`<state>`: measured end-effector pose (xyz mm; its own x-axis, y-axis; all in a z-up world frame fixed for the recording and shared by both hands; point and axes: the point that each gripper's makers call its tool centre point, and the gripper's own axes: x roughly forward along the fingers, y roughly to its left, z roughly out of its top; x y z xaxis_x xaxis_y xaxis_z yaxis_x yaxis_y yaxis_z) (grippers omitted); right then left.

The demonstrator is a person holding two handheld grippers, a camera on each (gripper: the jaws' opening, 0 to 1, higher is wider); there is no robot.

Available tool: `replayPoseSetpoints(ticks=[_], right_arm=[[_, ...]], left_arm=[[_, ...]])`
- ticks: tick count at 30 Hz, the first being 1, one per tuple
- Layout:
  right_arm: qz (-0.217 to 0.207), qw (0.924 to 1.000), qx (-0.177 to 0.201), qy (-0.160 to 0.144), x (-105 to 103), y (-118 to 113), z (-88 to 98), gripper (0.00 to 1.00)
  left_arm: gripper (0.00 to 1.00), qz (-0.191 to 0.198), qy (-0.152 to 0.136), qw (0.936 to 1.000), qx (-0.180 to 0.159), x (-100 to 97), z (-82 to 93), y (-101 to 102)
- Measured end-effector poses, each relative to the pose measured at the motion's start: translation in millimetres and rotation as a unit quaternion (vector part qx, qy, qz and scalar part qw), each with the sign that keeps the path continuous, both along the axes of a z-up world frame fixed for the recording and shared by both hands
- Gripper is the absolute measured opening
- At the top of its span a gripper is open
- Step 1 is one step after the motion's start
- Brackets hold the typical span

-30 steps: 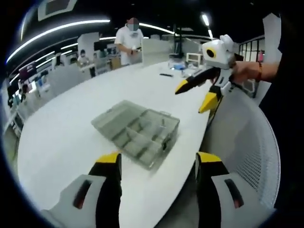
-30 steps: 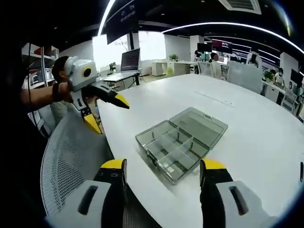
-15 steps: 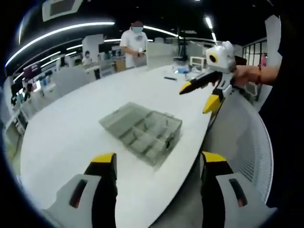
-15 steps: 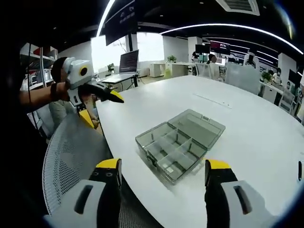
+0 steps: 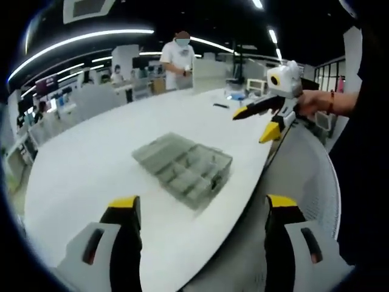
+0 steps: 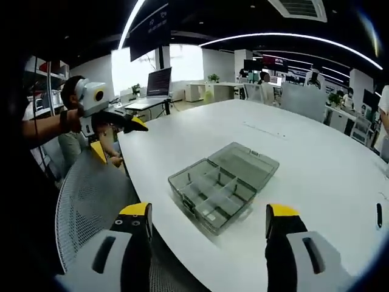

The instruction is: Insert the divider into the dual guide fixture by aligning both edges with the guide slots and pushing it downward to the bottom, including one-sided entry, uneven engagement, binding, and posture correction.

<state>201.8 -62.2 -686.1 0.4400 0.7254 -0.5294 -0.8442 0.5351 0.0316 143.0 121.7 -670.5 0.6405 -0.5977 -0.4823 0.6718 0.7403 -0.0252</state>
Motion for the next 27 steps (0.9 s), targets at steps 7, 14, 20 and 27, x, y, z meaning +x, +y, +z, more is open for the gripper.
replayPoseSetpoints(ticks=[7,14,20,27], right_arm=[[-0.01,0.9999,-0.002,0.006,-7.8,-11.7,0.0,0.75],[-0.023,0.9997,0.008,0.006,-10.5,-13.9,3.2,0.75],[-0.029,0.9995,0.01,0.004,-11.6,-14.9,4.1,0.76],[-0.025,0.9996,0.011,0.001,-12.8,-14.9,7.8,0.77]], left_arm=[[0.92,0.015,-0.002,0.9998,-0.013,-3.2,-1.4,10.8],[0.98,0.025,-0.004,0.9996,-0.01,-10.1,-1.4,11.9],[0.99,0.031,-0.011,0.9994,-0.015,-10.8,4.8,17.2],[0.99,0.038,-0.016,0.999,-0.017,-14.8,7.4,18.3]])
